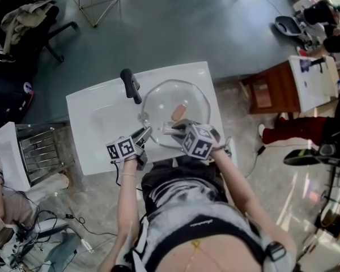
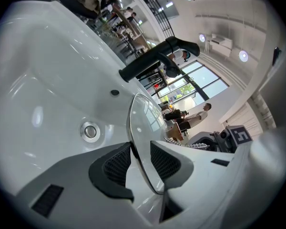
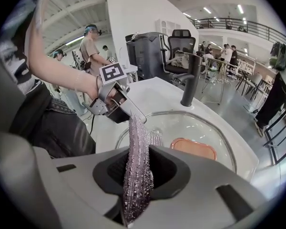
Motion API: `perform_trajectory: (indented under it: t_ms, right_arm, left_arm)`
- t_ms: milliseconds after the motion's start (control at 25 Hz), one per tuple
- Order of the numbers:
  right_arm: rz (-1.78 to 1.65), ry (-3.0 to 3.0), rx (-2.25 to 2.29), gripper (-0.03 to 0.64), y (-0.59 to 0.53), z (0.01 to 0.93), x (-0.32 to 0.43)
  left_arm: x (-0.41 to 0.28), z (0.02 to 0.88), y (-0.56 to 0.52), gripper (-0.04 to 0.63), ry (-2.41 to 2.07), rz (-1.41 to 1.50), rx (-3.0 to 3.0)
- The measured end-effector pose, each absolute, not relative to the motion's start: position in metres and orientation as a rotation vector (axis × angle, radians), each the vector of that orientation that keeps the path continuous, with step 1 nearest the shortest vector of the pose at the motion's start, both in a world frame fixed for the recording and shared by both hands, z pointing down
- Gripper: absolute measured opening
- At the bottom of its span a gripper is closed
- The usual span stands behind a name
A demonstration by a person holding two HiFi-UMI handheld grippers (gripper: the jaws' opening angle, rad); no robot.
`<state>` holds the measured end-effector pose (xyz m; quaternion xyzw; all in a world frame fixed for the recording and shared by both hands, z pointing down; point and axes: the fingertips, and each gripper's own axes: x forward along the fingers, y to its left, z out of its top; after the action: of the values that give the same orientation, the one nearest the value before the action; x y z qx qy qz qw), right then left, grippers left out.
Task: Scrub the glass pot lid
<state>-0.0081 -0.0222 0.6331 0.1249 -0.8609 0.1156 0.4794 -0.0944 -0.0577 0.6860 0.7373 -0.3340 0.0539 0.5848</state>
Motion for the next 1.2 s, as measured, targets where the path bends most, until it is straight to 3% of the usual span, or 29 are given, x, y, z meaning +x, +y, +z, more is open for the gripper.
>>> perform_trajectory:
  t_ms: [720,1200]
  right_arm:
    - [0.394,-2.105,0.085,0.081,0.022,0.64,-0.001]
    - [0.418,-2.144,0.184,0.081,0.004,0.631,0.034]
  left_arm:
    - [-0.096,0.687,-0.058,0.126,-0.762,0.134,1.725]
    - [-0.095,0.687,-0.057,0.127,-0.763,0.148,1.729]
